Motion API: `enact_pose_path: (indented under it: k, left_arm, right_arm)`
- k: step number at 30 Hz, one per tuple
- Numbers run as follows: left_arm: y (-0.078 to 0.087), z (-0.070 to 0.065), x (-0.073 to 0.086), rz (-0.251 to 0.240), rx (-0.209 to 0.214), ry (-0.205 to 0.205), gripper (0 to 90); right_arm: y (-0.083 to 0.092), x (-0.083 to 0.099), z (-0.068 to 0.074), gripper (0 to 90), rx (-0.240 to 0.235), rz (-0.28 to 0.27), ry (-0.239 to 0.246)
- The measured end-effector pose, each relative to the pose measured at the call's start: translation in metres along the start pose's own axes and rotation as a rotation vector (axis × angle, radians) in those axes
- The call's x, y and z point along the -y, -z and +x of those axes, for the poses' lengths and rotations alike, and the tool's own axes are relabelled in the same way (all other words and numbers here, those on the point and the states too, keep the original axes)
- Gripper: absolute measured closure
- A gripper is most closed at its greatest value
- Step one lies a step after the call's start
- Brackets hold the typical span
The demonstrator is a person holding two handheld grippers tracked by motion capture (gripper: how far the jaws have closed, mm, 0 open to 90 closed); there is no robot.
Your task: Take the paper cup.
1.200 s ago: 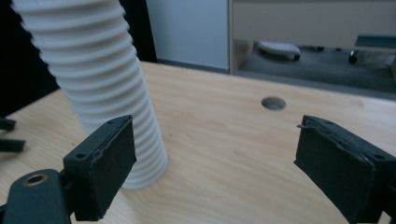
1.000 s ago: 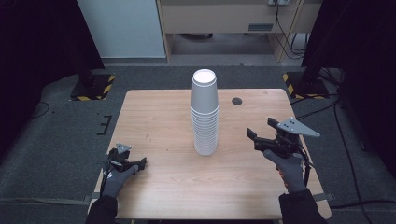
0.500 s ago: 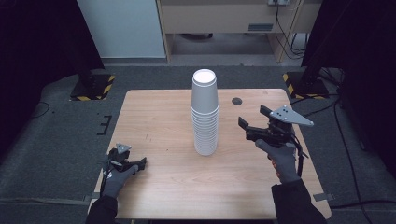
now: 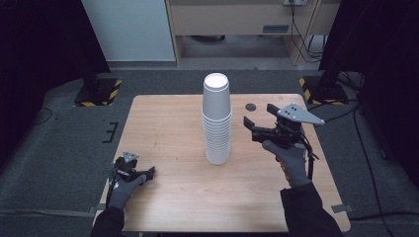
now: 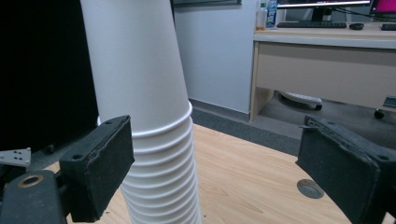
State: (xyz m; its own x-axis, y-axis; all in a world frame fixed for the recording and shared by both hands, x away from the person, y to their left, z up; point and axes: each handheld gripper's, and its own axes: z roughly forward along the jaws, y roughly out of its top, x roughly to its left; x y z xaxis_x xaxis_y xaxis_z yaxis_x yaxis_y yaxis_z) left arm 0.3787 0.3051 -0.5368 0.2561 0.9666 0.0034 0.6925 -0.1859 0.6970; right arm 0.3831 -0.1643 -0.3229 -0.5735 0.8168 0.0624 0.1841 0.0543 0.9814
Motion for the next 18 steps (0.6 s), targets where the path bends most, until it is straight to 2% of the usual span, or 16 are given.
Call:
enact_pose_path:
  k: [8, 18]
  left_arm:
    - [0.000, 0.000, 0.000, 0.000, 0.000, 0.000, 0.0]
    - [0.000, 0.000, 0.000, 0.000, 0.000, 0.000, 0.0]
  right_arm:
    - [-0.009, -0.011, 0.011, 10.7, -0.023, -0.013, 0.010]
    - [-0.031, -0.022, 0.030, 10.6, -0.062, -0.017, 0.034]
